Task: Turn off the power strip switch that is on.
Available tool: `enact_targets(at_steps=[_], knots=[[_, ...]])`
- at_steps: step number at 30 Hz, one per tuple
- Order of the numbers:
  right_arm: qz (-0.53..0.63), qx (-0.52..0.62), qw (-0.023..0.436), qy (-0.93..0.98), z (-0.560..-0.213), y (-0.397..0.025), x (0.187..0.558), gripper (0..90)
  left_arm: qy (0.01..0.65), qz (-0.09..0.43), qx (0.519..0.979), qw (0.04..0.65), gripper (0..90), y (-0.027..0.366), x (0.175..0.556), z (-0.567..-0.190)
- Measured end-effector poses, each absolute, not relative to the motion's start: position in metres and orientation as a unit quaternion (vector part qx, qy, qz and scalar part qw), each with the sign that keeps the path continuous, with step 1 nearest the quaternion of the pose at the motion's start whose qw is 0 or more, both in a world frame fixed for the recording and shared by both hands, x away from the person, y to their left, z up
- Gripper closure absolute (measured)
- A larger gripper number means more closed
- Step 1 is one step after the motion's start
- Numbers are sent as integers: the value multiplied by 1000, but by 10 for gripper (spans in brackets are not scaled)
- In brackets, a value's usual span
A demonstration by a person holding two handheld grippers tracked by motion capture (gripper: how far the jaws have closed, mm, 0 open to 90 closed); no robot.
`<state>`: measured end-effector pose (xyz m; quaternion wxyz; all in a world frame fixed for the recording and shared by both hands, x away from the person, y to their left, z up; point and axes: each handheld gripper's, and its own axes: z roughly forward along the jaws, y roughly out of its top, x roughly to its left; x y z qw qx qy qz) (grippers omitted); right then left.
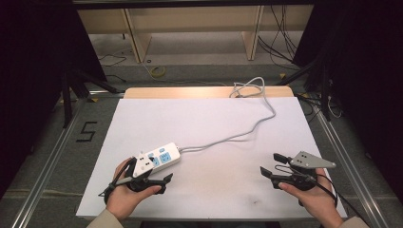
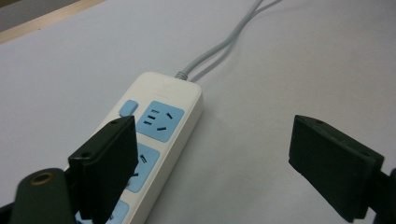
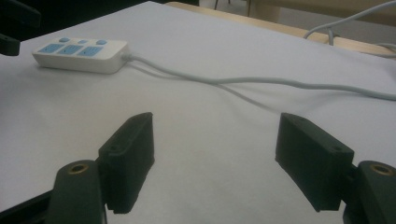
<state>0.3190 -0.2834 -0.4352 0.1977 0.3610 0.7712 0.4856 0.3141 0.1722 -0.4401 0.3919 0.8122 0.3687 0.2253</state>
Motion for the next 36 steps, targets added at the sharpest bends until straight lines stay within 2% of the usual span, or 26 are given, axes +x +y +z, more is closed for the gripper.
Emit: enact_targets(at_steps=[31,36], knots=[[486,345,184,782,-437,-272,324,313,359,222,818,390,166,167,314,-441],[488,345,181,782,-437,-269,324,313,368,227,815,387,203,169,317,-440]])
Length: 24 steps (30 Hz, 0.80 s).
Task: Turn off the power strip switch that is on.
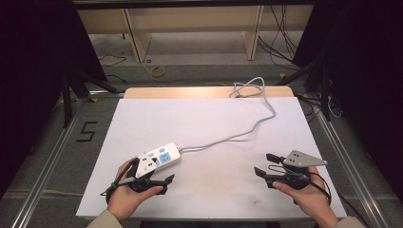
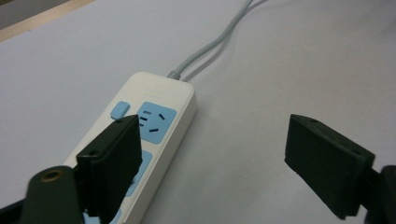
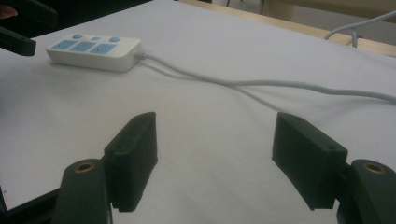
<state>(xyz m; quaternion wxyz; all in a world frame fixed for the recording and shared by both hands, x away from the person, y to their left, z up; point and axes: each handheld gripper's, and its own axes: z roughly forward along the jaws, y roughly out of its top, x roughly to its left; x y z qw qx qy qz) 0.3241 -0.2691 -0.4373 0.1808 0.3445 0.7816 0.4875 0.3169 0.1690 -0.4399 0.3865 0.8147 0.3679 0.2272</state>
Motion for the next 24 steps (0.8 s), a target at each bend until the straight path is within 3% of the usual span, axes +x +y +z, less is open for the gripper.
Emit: enact_targets(at_steps=[12,20,24], knots=[[487,341,180,784,-437,-268,324,313,377,245,810,377,377,170,325,-436],[487,340,180,784,-438,-268,325,313,395,260,797,377,568,175,329,-432],[486,341,179,785,-438,-267,325,313,400,265,793,375,734,177,330,-430]])
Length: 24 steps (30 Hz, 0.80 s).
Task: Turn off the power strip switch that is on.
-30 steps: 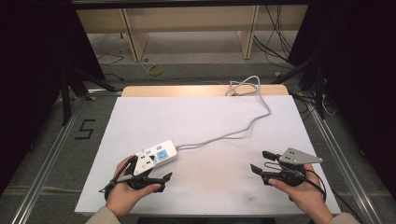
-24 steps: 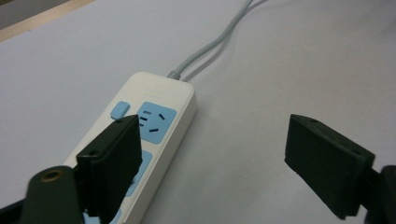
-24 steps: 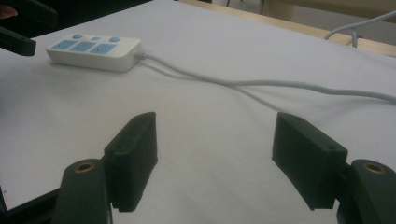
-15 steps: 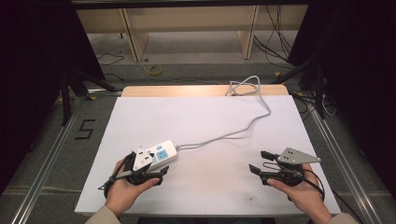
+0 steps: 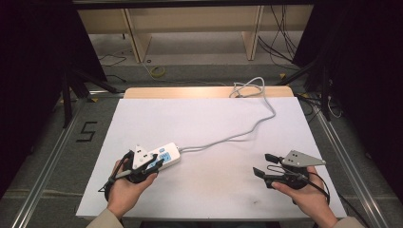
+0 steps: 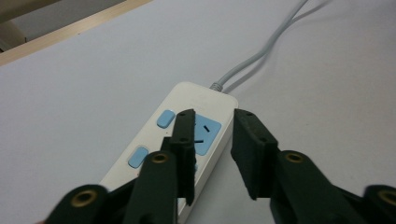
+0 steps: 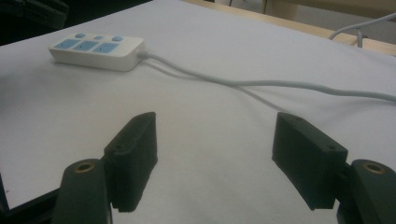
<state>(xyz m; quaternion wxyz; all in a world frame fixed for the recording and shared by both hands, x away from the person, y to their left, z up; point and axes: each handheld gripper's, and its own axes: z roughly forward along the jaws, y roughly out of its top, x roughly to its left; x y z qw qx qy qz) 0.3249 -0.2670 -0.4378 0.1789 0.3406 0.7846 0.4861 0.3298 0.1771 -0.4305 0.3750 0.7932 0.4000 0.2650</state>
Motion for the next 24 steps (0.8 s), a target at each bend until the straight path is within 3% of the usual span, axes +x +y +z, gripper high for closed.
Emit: enact_targets(at_steps=[8,24], knots=[[485,342,177,785,-438,-267,325,313,408,278,791,361,892,181,332,-425],[485,342,175,785,-438,-267,326,313,427,268,787,354,899,184,342,-418]])
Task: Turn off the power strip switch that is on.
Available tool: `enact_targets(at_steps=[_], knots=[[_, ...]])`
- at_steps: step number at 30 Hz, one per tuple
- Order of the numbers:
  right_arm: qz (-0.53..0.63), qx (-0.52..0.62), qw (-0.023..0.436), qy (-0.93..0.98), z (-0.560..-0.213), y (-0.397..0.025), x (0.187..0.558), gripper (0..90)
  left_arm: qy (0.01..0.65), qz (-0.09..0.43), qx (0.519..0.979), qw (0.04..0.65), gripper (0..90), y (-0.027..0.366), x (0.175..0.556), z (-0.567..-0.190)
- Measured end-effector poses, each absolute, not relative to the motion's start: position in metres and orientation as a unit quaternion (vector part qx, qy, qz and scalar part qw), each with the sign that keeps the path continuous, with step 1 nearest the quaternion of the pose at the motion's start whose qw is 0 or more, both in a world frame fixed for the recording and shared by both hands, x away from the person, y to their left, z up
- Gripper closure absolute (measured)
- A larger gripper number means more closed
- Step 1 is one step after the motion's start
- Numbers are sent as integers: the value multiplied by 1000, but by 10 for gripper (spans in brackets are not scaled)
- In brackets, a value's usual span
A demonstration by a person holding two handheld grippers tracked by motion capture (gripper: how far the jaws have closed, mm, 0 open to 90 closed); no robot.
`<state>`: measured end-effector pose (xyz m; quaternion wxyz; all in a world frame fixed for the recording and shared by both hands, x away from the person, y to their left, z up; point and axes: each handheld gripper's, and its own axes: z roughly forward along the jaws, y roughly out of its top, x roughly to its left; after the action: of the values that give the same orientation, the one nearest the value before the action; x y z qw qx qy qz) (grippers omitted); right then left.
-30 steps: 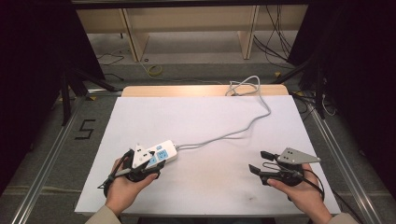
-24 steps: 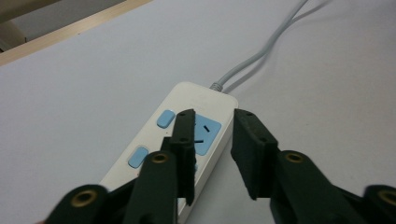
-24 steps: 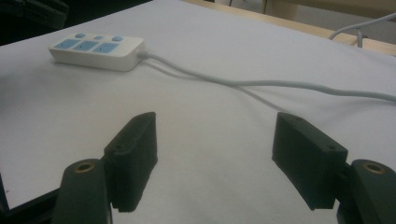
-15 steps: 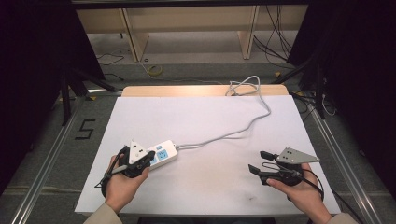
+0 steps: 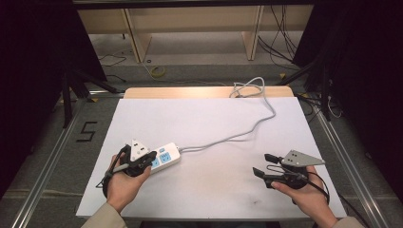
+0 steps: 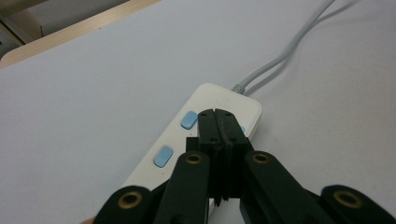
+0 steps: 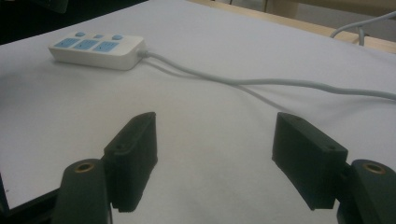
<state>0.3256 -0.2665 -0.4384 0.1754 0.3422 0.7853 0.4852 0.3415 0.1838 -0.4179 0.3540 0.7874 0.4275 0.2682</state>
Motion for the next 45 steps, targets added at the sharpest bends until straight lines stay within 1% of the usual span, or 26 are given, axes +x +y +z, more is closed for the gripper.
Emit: enact_targets(at_steps=[45], knots=[[483,342,172,787,-439,-267,326,310,465,251,782,330,900,194,373,-413]])
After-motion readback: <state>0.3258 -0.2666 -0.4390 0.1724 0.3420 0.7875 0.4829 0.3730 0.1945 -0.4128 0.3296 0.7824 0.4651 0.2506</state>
